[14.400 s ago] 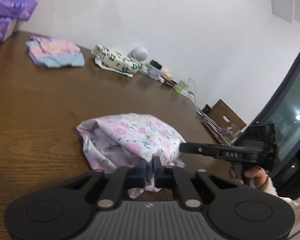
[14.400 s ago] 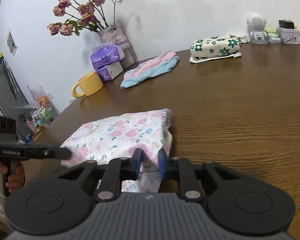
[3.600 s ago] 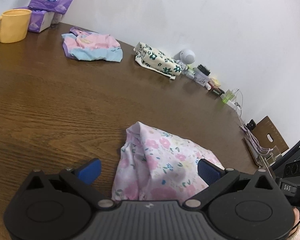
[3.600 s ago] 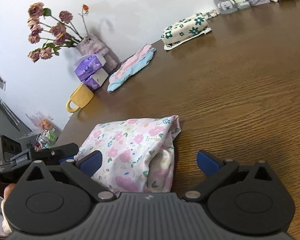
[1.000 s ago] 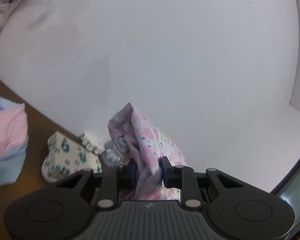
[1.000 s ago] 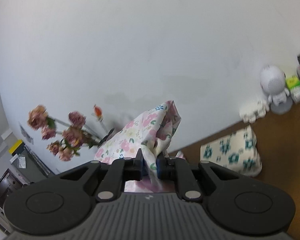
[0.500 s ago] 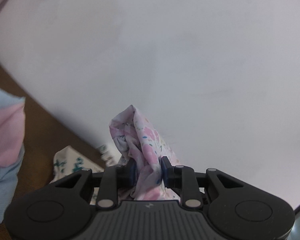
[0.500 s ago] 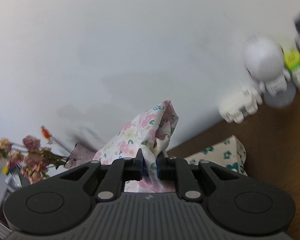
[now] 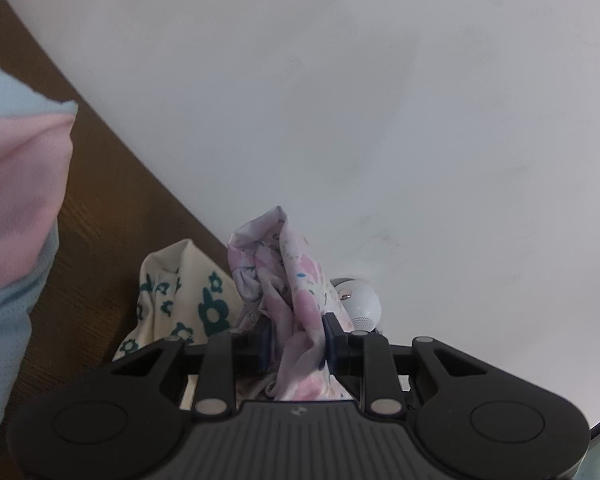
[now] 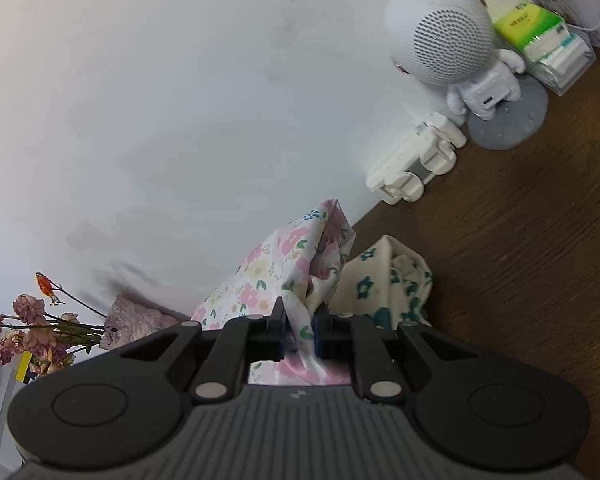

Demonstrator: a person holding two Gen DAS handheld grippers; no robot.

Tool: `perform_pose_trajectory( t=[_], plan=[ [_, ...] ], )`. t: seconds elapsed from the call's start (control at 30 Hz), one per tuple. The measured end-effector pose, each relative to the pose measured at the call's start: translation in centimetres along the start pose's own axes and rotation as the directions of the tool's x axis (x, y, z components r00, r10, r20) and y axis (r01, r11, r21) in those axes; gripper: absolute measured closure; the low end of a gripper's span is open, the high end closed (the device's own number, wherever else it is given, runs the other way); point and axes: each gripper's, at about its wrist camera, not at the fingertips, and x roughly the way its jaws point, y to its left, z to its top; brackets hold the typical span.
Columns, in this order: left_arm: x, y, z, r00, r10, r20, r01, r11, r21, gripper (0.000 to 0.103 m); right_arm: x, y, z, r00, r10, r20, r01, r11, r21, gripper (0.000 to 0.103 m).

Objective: Fold clothes
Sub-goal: 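Carry the dress bundle with both grippers toward the cream floral cloth stack, then lower the dress bundle onto the cream floral stack and open both grippers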

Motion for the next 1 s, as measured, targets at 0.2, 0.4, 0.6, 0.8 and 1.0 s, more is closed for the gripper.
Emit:
perform_pose_trajectory(
  t=[0.2,0.4,0.6,0.8,1.0],
  plan=[
    [0.6,1.8,-0.5,1.0,0.005,-0.013,-0.006,1.0,-0.03,0.078,0.1,-0.3,0.1,1.0,-0.008,0.002,0.008,1.0,-0.009,0.091],
    [0.9,3.3,-0.8,1.0,0.005,-0.018,-0.006,0.998,-0.064,0.069,0.0,0.1,-0.5,0.999,-0.028,0.017,0.029,0.998,-0.048,0.084],
    [0.1,2.5,-0.5,1.0,0.027,-0.015,-0.027,1.0,0.008,0.035,-1.6,1.3,-0.5,0.995,-0.048,0.084,0.058,0.991,-0.119,0.055],
    [-1.2,1.2,0.6,0.994,0.098,0.047,-0.102,0.991,0.085,0.031,-3.3,2.6,0.2,0.98,-0.081,0.18,0.111,0.981,-0.162,0.046],
    [-1.1,1.1,0.5,0.987,0.137,0.081,-0.142,0.988,0.063,0.059,-2.1,2.7,0.2,0.969,-0.166,0.183,0.194,0.971,-0.144,0.08]
  ],
)
